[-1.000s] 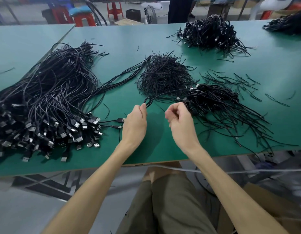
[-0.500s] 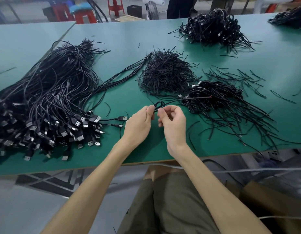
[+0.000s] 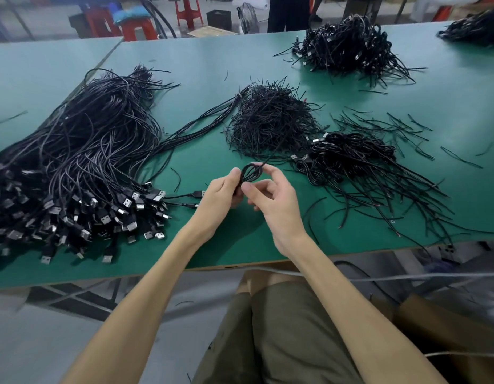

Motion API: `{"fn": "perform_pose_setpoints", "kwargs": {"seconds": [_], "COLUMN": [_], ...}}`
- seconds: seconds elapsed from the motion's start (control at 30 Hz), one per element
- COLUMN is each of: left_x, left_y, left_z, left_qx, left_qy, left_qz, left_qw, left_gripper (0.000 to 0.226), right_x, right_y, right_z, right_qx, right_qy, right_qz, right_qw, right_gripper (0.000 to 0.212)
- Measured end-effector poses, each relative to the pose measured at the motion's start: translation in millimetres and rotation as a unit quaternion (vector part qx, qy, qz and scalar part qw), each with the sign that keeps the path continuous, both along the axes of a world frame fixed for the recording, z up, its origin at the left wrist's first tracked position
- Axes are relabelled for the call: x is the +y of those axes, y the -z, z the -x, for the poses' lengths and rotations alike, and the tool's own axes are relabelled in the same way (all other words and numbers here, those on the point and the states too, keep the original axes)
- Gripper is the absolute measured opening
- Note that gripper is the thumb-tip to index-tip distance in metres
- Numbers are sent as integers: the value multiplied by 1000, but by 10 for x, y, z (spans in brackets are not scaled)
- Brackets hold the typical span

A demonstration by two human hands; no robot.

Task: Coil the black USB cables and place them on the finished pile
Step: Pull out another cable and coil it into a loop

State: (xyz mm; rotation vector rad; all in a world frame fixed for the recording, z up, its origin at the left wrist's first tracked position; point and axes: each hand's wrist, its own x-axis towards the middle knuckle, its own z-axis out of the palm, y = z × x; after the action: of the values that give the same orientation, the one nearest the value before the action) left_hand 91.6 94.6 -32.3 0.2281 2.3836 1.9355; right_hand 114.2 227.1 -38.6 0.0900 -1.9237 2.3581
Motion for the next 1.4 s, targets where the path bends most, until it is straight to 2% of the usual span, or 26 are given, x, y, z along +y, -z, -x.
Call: {"fn": "perform_pose_setpoints", "kwargs": {"seconds": [0.1,0.27,0.43,0.57,0.73,0.93,1.27,1.4], "left_x": [-9,4,14,18,11,7,2,3], "left_y": [-16,-32,-65,-78,-51,-29,5,14], "left_z": [-33,-52,-81,-94,-76,-53,-27,-14], "left_qx": [-10,-12,-9,-13,-4,-7,-6,-7], "left_qy": [0,-2,3,-3,-1,-10,-28,-36], "left_qz": [-33,-44,-62,-60,-22,-24,-26,-32], "left_qw": [999,999,998,998,1000,1000,999,999], "left_gripper": [51,49,48,58,50,47,57,51], "right_x": [33,40,-14,-26,-7,-43,-72,-81], "right_y": [-7,-16,-5,-5,-20,-22,-14,-45], "right_z": [-11,-31,-36,-31,-65,-116,-146,-188], "right_qx": [18,20,16,12,24,51,51,100], "right_qy": [-45,-79,-37,5,23,61,55,67], "right_qz": [-1,-73,-146,-183,-195,-274,-311,-385], "right_qw": [999,994,988,983,980,959,947,915], "right_gripper": [41,34,9,19,13,17,10,13]}}
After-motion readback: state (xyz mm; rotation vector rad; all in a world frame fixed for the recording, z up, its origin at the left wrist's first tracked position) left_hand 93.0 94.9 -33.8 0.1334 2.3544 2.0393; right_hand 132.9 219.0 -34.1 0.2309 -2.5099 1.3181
